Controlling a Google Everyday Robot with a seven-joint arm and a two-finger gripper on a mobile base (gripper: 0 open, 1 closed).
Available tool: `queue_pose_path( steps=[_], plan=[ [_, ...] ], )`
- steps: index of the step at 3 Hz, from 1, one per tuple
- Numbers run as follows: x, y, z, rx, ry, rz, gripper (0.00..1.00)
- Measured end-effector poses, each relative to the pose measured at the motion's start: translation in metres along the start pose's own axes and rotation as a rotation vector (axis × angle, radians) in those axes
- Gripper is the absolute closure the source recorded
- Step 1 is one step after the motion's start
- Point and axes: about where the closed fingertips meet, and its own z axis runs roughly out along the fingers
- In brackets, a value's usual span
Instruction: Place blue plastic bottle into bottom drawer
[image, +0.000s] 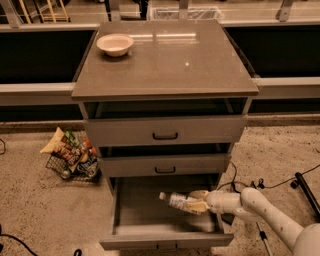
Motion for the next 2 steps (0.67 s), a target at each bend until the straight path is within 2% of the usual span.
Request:
queue_pose_path(
  steps=[1,2],
  plan=[
    [0.015,-0.029,0.014,0.024,0.025,0.026,1.0],
    [0.026,-0.05,0.024,0.042,0.037,0.051,0.82]
  ],
)
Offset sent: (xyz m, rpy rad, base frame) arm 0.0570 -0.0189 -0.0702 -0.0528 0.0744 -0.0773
